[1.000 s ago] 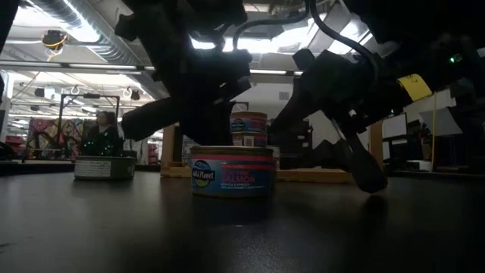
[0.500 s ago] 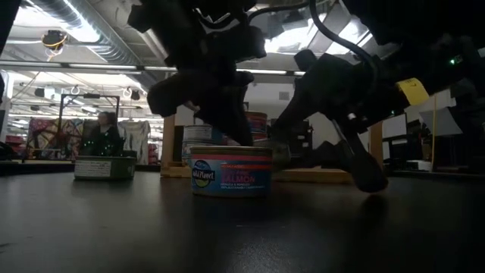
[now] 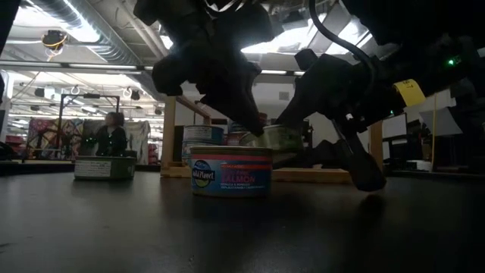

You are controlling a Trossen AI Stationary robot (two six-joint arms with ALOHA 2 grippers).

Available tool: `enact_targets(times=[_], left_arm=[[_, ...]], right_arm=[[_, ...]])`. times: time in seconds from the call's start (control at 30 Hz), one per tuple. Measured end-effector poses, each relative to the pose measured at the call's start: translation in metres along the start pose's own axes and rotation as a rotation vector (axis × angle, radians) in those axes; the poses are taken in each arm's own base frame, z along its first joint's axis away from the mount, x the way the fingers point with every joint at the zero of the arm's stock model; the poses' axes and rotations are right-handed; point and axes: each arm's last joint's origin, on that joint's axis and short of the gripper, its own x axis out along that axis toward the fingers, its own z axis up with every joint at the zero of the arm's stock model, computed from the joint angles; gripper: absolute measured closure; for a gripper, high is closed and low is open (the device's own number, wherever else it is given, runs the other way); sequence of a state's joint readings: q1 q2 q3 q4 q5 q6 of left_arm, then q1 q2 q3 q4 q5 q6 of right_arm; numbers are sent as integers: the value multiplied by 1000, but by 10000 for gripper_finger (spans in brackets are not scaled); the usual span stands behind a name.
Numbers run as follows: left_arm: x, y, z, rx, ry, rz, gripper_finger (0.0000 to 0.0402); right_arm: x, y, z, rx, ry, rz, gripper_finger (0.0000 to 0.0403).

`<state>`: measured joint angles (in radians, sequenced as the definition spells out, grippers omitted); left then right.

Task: Stack canned seafood by type on shelf
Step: Put the green tuna can on the shelf

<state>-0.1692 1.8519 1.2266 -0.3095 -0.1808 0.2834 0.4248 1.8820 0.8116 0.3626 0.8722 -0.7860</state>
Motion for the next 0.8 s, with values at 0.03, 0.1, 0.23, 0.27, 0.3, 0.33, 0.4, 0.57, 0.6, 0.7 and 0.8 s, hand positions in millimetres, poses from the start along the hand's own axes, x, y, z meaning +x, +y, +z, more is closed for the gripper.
enact_targets(times=[0.03,0.1,0.23,0.27,0.3,0.33,0.4,0.57,0.6,0.7,0.8], left_arm=[[0,0,0,1,4,-1,401],[0,0,-1,3,11,-3,401],[0,-1,-2,7,21,-6,401],[0,-1,-2,7,21,-6,401],[0,-1,-2,7,21,-5,402],[0,-1,-2,8,21,-5,402],[0,-1,-2,8,20,-6,402],[0,-1,-2,8,20,-5,398],[0,-1,-2,8,19,-5,396],[0,-1,-1,7,16,-1,385],[-1,-1,0,-17,5,15,363]], right_arm=[[0,0,0,0,0,0,156],[0,0,0,0,0,0,168],[0,0,0,-1,0,1,210],[0,0,0,-1,0,1,223],[0,0,0,-3,1,3,235],[0,1,0,-6,0,5,248],[0,1,0,-6,0,6,269],[0,1,0,-6,-1,5,273],[0,1,0,-5,0,4,272],[0,0,0,-3,7,-5,257],[0,0,-1,-2,23,-22,255]])
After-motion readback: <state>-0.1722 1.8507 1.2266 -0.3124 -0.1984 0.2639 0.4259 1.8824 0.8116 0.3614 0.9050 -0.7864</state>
